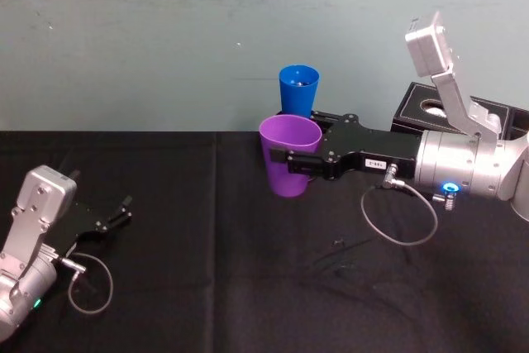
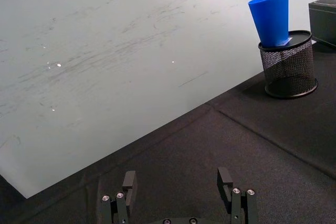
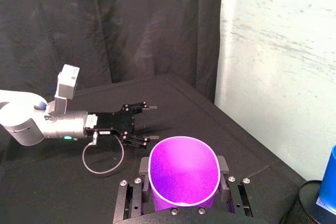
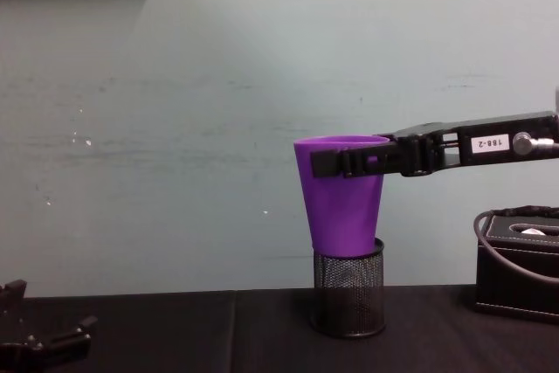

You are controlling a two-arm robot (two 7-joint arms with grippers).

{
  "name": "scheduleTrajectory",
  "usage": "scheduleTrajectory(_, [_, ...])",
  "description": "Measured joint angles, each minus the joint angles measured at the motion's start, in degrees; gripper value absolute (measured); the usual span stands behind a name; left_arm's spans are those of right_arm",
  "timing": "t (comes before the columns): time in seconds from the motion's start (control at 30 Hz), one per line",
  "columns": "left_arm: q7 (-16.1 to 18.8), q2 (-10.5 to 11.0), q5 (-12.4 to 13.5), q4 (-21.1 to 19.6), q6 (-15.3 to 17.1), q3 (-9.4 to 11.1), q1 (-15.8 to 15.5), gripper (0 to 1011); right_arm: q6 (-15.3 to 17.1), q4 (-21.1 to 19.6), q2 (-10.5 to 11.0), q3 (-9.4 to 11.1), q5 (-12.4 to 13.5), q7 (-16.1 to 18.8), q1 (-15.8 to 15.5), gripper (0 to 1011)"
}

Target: Pick up one cup with a gripper and tap it against the other cup.

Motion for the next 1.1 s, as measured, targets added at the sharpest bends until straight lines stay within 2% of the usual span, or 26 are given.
scheduleTrajectory(1.1, [0.0, 0.0, 0.0, 0.0, 0.0, 0.0, 0.0, 1005, -0.1, 0.0, 0.0, 0.0, -0.1, 0.0, 0.0, 724])
